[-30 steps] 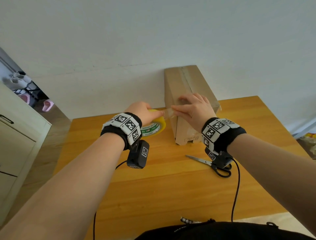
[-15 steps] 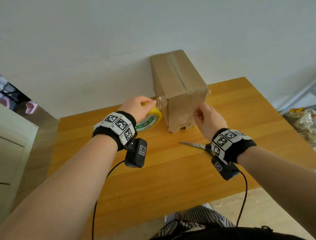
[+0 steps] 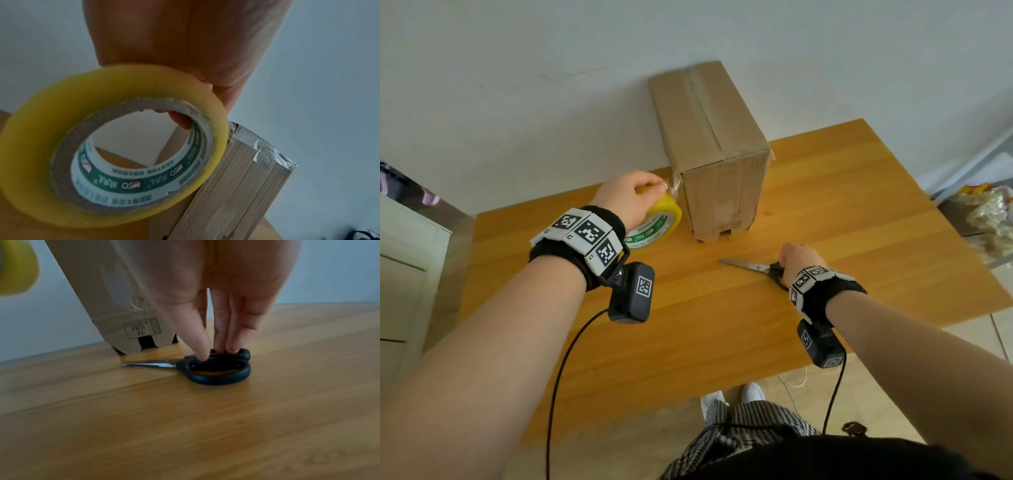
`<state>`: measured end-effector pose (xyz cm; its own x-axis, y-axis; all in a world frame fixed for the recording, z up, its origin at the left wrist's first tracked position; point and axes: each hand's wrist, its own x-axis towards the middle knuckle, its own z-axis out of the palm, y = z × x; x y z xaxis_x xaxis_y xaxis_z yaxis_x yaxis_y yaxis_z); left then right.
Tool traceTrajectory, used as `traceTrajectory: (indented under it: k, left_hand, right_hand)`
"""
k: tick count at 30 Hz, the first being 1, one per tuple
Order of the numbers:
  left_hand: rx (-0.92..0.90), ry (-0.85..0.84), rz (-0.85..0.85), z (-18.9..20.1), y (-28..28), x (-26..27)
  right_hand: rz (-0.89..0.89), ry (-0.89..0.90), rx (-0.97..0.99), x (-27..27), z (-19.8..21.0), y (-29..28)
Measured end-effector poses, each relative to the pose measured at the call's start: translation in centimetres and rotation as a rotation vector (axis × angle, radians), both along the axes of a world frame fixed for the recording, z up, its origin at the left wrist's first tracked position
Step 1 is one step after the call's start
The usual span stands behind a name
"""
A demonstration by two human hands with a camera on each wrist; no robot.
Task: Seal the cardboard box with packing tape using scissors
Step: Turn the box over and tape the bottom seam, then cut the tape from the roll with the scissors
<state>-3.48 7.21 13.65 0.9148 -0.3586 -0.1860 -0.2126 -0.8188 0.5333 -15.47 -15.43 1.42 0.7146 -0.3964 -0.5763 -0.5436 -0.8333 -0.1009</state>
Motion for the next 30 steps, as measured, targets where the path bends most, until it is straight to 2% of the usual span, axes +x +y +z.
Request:
traceTrajectory:
  k: [4,8,14,21,27,30]
  left_hand:
    - [-0.001,-0.015,0.035,-0.2,0.0,-0.1]
    - [0.008,-0.018,0.059,-0.3,0.0,-0.3]
    - [0.010,-0.008,0.070,-0.2,-0.2,-0.3]
    - [0.000,-0.007,0.066,0.0,0.3,0.0]
    - [-0.023,0.005,0.070,0.7,0.5,0.0]
    - [-0.041,0.018,0.059,0.6,0.6,0.2]
  right_hand:
    - [0.025,0.013,0.025,-0.1,-0.5,0.3]
    - [-0.004,-0.072,0.030,-0.7,-1.0,0.6]
    - [0.053,-0.118,0.103,-0.1,-0.4,0.9]
    - [0.102,-0.130,0.311,0.4,1.6,2.1]
    - [0.099,-0.265,0.530,0.5,4.5,2.5]
    - [0.028,-0.349,0.677,0.5,5.5,2.8]
